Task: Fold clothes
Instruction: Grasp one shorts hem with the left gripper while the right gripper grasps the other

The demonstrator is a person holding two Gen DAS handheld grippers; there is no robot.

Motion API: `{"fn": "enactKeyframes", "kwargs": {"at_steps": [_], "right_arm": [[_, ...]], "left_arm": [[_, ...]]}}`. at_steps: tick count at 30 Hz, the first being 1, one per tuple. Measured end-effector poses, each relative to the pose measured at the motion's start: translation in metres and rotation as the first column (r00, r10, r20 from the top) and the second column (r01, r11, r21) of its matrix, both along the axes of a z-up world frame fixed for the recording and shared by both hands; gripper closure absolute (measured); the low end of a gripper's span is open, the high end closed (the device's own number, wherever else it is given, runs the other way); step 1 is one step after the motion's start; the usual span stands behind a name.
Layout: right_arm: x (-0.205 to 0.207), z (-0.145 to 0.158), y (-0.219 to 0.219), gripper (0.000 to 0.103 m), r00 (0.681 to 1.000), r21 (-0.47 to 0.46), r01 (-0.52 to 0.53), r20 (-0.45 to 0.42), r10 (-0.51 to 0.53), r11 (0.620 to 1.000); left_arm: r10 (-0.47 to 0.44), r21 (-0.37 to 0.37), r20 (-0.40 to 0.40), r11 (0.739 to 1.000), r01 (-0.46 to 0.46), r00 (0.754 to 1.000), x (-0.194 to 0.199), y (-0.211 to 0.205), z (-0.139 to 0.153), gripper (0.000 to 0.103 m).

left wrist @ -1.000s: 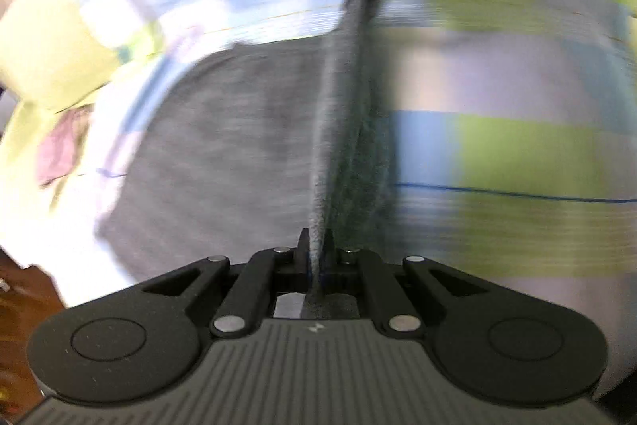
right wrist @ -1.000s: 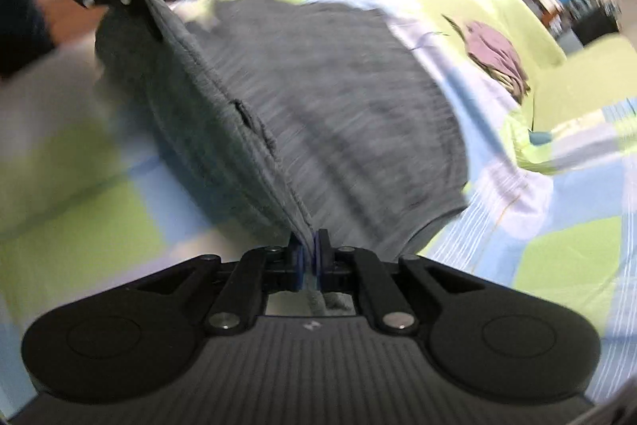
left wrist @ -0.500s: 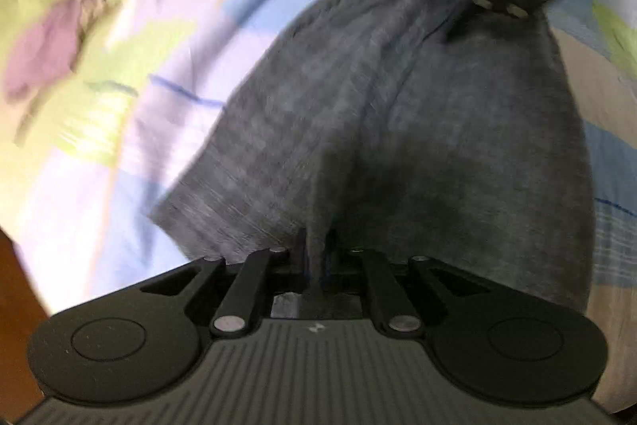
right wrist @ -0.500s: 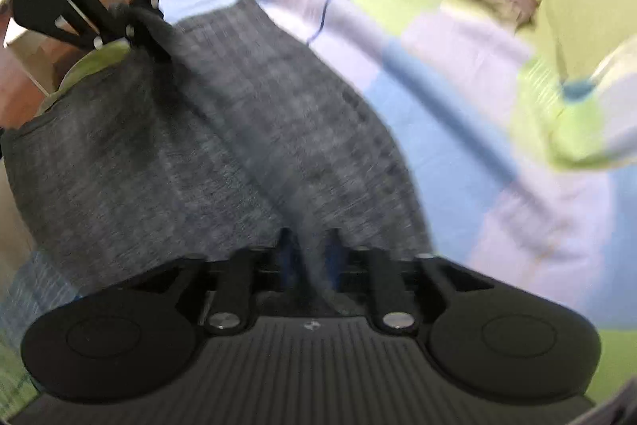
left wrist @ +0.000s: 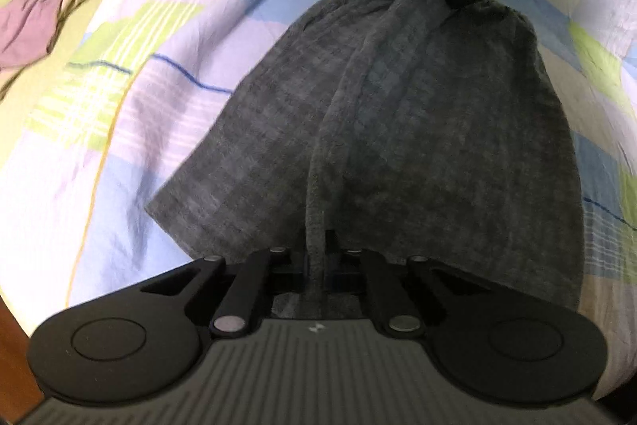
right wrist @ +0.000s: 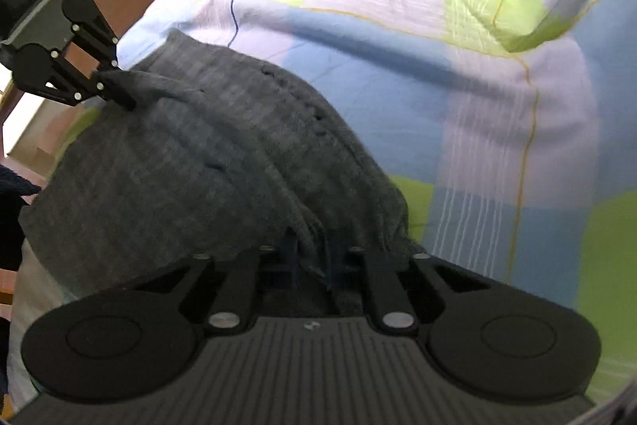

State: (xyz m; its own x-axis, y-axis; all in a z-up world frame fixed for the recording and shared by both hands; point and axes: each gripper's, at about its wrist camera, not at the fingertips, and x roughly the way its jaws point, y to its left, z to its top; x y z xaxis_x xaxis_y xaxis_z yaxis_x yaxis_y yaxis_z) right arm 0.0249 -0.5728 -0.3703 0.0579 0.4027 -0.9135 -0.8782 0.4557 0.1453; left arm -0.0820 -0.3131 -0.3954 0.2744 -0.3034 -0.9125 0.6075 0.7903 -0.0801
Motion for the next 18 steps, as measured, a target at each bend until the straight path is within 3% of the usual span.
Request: {"fn": "enactKeyframes", "kwargs": {"at_steps": [4, 11, 14, 17, 18], "right_arm": [[0.000, 0.009, 0.013, 0.100, 0.999, -0.001, -0.024, 0.041, 0.024, 1.000], [0.012, 0.024, 0.003, 0.100, 0.995, 0.038, 0.047, 0.088, -0.050, 0.998], [0.016, 0.018, 0.004, 0.100, 0.993, 0.032, 0.069, 0.092, -0.072, 0.997], [0.022, 0.000, 0.015, 0.098, 0.989, -0.003, 0.107, 0.101, -0.106, 0.994], [0.025, -0.004, 0.017, 0.098, 0.985, -0.012, 0.130, 0.114, -0.128, 0.991]], "left_arm": [[-0.030, 0.021, 0.049, 0.999, 0.029, 0.998, 0.008, 0.002, 0.011, 0.100], [-0.012, 0.050, 0.150, 0.999, 0.004, 0.989, 0.016, 0.013, 0.026, 0.100], [-0.016, 0.072, 0.129, 0.997, 0.007, 0.992, 0.012, 0.013, 0.016, 0.100], [-0.016, 0.098, 0.109, 0.995, 0.005, 0.994, 0.014, 0.014, 0.001, 0.092], [-0.013, 0.099, 0.110, 0.995, 0.002, 0.994, 0.016, 0.017, 0.002, 0.084]]}}
